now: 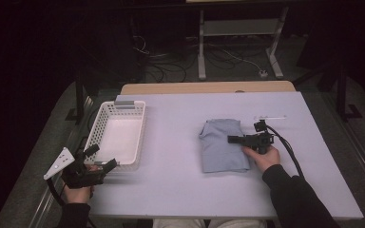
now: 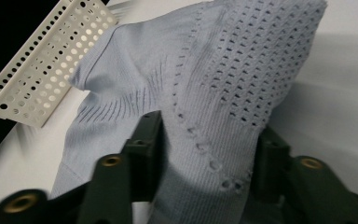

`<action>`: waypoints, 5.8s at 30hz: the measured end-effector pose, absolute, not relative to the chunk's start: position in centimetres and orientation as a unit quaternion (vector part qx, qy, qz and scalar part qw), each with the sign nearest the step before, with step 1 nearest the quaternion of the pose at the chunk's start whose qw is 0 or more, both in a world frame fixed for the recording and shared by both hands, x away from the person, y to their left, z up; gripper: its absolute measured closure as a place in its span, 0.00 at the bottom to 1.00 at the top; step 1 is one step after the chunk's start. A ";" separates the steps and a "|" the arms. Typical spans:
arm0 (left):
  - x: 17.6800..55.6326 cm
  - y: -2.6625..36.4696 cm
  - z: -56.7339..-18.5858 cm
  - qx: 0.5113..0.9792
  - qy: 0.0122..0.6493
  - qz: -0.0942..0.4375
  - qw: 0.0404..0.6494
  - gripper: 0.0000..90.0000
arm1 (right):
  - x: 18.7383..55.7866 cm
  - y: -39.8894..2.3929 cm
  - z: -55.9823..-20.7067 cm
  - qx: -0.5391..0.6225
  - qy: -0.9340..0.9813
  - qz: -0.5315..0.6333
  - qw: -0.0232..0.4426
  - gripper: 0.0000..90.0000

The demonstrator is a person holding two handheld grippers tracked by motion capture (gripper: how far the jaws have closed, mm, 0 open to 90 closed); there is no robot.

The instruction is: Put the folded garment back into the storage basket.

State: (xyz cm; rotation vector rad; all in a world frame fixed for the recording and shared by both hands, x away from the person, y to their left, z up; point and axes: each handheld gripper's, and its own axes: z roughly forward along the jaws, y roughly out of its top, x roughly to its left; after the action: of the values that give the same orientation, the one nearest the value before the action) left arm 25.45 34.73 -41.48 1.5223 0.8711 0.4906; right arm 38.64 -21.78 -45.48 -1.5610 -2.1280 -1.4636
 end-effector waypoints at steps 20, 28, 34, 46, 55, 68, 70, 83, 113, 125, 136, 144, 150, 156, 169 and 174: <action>25.4 34.8 -41.4 0.660 0.377 0.213 0.614 0.00 | 37.9 -21.5 -43.8 -0.520 -0.685 -0.506 0.070 0.75; 25.4 34.8 -41.5 0.660 0.377 0.213 0.614 0.00 | 37.4 -21.3 -42.7 -0.512 -0.678 -0.522 0.072 0.76; 25.4 34.8 -41.5 0.660 0.378 0.214 0.613 0.00 | 37.1 -21.4 -41.6 -0.507 -0.669 -0.539 0.072 0.76; 25.3 34.8 -41.5 0.660 0.381 0.215 0.611 0.00 | 37.0 -22.2 -39.9 -0.513 -0.650 -0.557 0.066 0.76; 25.3 34.8 -41.5 0.659 0.382 0.216 0.611 0.00 | 37.6 -22.5 -38.2 -0.520 -0.643 -0.561 0.055 0.76; 25.3 34.8 -41.5 0.659 0.382 0.216 0.611 0.00 | 38.3 -21.4 -36.2 -0.511 -0.650 -0.562 0.034 0.76; 25.3 34.8 -41.5 0.658 0.382 0.216 0.612 0.00 | 38.4 -21.2 -35.8 -0.508 -0.651 -0.562 0.033 0.76; 25.3 34.9 -41.5 0.657 0.382 0.216 0.613 0.00 | 39.3 -19.9 -33.6 -0.496 -0.650 -0.575 0.026 0.76; 25.3 34.9 -41.5 0.656 0.383 0.214 0.614 0.00 | 40.9 -16.9 -30.1 -0.470 -0.663 -0.582 0.004 0.76; 25.3 34.9 -41.5 0.655 0.384 0.213 0.615 0.00 | 41.7 -15.6 -29.2 -0.466 -0.666 -0.583 0.001 0.76; 25.3 34.9 -41.5 0.655 0.383 0.212 0.616 0.00 | 42.5 -14.0 -28.1 -0.458 -0.673 -0.580 -0.004 0.76; 25.3 34.9 -41.5 0.654 0.383 0.212 0.617 0.00 | 43.0 -12.5 -27.7 -0.452 -0.678 -0.580 0.000 0.76; 25.3 34.9 -41.5 0.654 0.383 0.212 0.617 0.00 | 43.2 -11.4 -27.3 -0.449 -0.681 -0.578 0.004 0.76; 25.3 34.9 -41.5 0.654 0.383 0.211 0.618 0.00 | 43.4 -10.2 -26.8 -0.442 -0.684 -0.581 0.006 0.76; 25.4 34.9 -41.5 0.653 0.382 0.211 0.619 0.00 | 44.0 -7.5 -25.1 -0.427 -0.687 -0.588 0.001 0.76; 25.4 34.9 -41.5 0.653 0.381 0.211 0.620 0.00 | 44.3 -6.4 -24.5 -0.423 -0.694 -0.582 0.000 0.76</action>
State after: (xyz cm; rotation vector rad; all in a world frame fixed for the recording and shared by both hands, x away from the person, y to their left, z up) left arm 25.36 34.88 -41.54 1.5017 0.8769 0.4843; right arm 44.26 -6.37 -24.54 -1.3286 -2.1802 -1.8295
